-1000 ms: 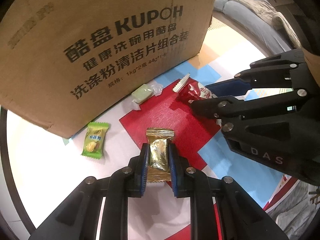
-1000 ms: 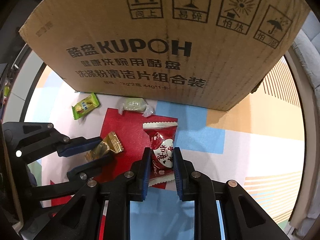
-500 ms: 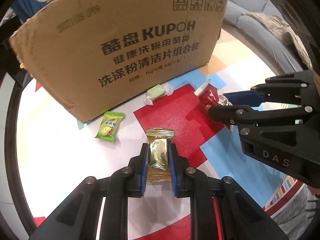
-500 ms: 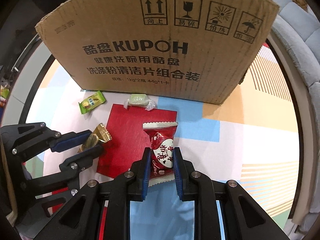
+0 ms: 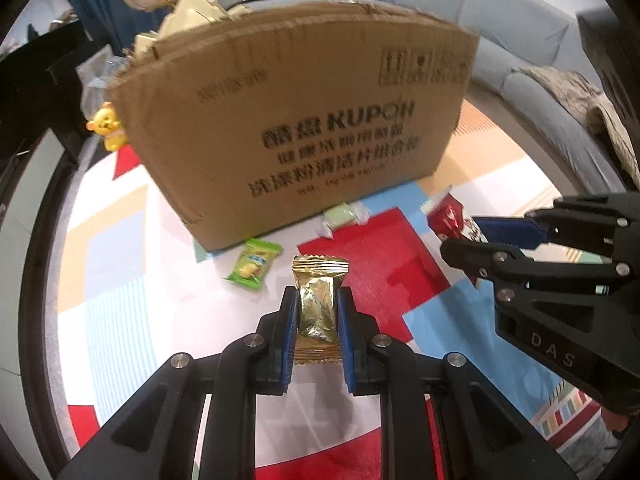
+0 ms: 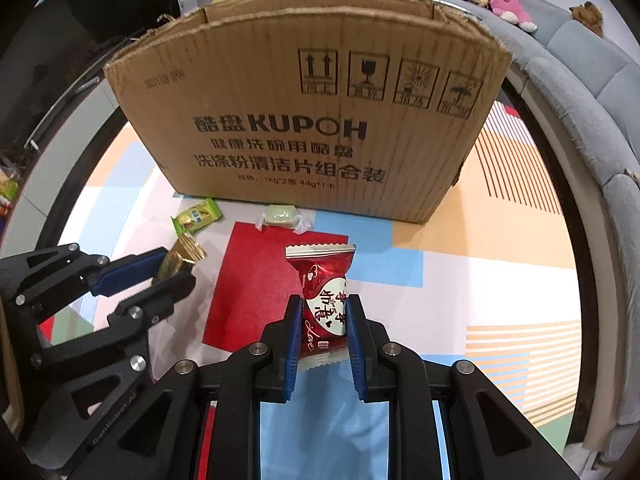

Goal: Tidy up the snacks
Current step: 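Lift the gold candy and red-and-white packet and carry them over the box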

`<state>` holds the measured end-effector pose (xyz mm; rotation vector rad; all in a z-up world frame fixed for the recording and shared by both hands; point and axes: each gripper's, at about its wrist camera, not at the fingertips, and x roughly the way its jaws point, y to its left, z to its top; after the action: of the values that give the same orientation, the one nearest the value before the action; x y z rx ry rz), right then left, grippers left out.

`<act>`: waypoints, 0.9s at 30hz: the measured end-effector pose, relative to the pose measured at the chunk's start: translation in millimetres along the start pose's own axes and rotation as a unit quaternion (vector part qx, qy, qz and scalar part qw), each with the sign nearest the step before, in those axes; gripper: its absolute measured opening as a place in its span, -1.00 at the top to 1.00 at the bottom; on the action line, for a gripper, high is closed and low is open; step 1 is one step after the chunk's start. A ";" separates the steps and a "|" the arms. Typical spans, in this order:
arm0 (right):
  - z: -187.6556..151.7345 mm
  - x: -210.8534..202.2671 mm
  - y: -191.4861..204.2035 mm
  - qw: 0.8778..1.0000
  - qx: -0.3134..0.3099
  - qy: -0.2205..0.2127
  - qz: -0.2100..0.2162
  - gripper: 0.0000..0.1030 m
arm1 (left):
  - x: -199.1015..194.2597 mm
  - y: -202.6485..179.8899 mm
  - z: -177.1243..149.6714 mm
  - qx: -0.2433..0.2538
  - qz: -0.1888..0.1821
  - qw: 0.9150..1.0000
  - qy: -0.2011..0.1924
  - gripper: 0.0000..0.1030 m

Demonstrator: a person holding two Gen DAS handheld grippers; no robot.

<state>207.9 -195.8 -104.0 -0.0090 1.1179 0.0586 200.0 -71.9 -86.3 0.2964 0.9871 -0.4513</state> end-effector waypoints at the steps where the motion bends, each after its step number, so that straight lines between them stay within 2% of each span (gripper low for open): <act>1: -0.9 -2.3 0.8 1.000 0.000 -0.005 -0.001 0.56 | -1.4 -0.4 0.7 -0.003 0.003 1.000 -0.004 0.61; 8: 0.2 -25.8 1.9 0.999 -0.004 -0.043 -0.006 0.56 | -18.0 5.7 -0.1 -0.029 0.022 0.999 -0.032 0.61; 17: 6.4 -49.4 -0.2 0.997 -0.003 -0.082 -0.004 0.56 | -36.3 11.0 18.9 -0.059 0.044 0.995 -0.071 0.61; 27: 17.1 -65.0 -0.3 0.994 -0.002 -0.110 -0.005 0.56 | -58.9 15.1 33.7 -0.067 0.060 0.990 -0.107 0.61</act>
<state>194.9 -198.2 -38.0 -0.0116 0.8972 0.0511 204.4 -60.0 -18.0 0.1803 0.7804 -0.2981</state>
